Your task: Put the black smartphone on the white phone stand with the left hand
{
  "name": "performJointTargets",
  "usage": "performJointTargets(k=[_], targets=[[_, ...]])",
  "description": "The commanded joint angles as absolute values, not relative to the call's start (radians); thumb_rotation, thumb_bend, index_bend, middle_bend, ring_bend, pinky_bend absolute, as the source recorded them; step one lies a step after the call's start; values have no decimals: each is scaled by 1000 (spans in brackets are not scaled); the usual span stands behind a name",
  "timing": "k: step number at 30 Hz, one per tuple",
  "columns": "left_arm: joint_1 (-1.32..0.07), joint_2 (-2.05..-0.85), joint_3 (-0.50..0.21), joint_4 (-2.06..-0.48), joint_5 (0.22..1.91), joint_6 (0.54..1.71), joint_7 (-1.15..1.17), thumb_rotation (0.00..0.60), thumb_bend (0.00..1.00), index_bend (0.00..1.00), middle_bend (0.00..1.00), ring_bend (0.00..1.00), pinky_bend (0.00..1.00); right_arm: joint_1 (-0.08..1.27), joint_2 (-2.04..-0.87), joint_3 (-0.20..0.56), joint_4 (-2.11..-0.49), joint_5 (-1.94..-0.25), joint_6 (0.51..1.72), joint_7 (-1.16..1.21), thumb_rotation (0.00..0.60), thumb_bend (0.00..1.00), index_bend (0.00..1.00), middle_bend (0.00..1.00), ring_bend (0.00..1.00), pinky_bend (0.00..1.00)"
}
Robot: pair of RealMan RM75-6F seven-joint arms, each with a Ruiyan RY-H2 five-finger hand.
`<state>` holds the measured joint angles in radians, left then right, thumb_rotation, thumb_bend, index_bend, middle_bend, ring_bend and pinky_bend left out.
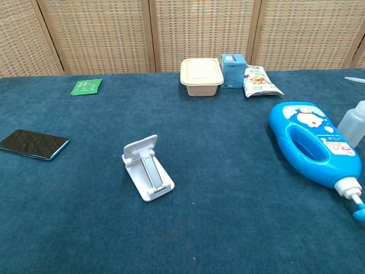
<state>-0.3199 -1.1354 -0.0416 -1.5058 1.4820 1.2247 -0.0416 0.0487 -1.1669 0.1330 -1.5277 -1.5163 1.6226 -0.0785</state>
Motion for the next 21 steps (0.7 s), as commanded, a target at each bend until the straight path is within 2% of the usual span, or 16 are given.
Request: performJointTargets(k=[1,5,9,16,21], targets=[[-502,-1211,-58,-1279,1556,1013,-240,600,0,0,1,0,23,52,-1169,139,-1524,-1501,1613,-81,600,90,0,0,0,0],[-564,-1287,-41,-1127,1599,955,-277,600,0,31,39,34,61,58,-1172,148,-1517,-1475,1593,-85,600,91,0,0,0,0],[-621,-1362,-15,-992,1639,907,-353,600,0,116,95,88,114,66,-1178,156,-1510,-1450,1572,-95,600,91,0,0,0,0],[-682,-1477,23,-815,1657,827,-429,600,0,138,111,115,144,75,-1187,162,-1500,-1425,1552,-111,600,92,0,0,0,0],[-703,-1532,50,-734,1667,812,-480,600,0,154,125,119,148,77,-1189,163,-1498,-1421,1547,-114,600,92,0,0,0,0]])
